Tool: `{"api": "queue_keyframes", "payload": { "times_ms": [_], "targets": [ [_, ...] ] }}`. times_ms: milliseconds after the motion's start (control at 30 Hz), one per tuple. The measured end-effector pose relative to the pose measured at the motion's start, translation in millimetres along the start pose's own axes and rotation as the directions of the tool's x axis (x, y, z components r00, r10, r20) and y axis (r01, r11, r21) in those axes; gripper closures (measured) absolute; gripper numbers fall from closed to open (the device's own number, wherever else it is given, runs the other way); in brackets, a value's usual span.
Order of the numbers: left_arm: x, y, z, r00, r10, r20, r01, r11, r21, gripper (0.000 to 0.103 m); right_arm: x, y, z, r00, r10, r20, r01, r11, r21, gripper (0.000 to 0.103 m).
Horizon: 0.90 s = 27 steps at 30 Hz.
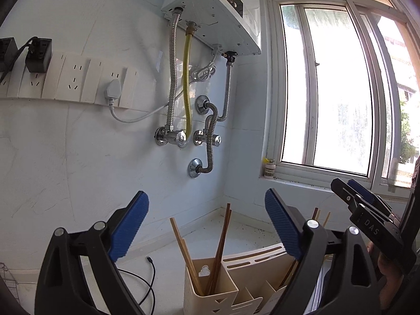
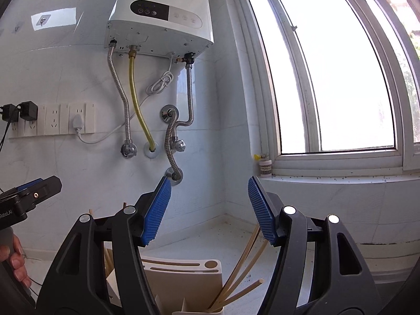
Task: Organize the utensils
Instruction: 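Open both tools to release the chopsticks in the holder, then withdraw both open tools from the holder toward the two spoons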
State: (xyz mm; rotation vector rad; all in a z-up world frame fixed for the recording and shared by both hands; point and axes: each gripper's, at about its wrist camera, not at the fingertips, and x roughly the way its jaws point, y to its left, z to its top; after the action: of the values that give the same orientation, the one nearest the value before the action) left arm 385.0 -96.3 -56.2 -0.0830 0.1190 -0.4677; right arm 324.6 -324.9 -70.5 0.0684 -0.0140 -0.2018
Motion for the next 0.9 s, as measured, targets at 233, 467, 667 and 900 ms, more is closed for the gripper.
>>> {"api": "queue_keyframes", "payload": {
  "times_ms": [233, 467, 667, 900],
  "targets": [
    [-43, 10, 24, 0.997, 0.06, 0.044, -0.06, 0.998, -0.002, 0.009, -20, 16, 19, 0.998, 0.053, 0.016, -0.052, 0.999, -0.012, 0.043],
    [-91, 25, 47, 0.989, 0.13, 0.074, -0.13, 0.991, -0.005, 0.008, -43, 41, 29, 0.992, 0.122, -0.004, -0.122, 0.992, 0.018, 0.04],
    [-137, 37, 57, 0.979, 0.181, 0.089, -0.183, 0.983, 0.01, 0.006, -66, 78, 23, 0.974, 0.22, -0.049, -0.218, 0.975, 0.027, 0.04],
    [-188, 58, 57, 0.964, 0.259, 0.062, -0.26, 0.966, 0.009, 0.006, -89, 116, 4, 0.935, 0.327, -0.138, -0.321, 0.945, 0.066, 0.04]
  ]
}}
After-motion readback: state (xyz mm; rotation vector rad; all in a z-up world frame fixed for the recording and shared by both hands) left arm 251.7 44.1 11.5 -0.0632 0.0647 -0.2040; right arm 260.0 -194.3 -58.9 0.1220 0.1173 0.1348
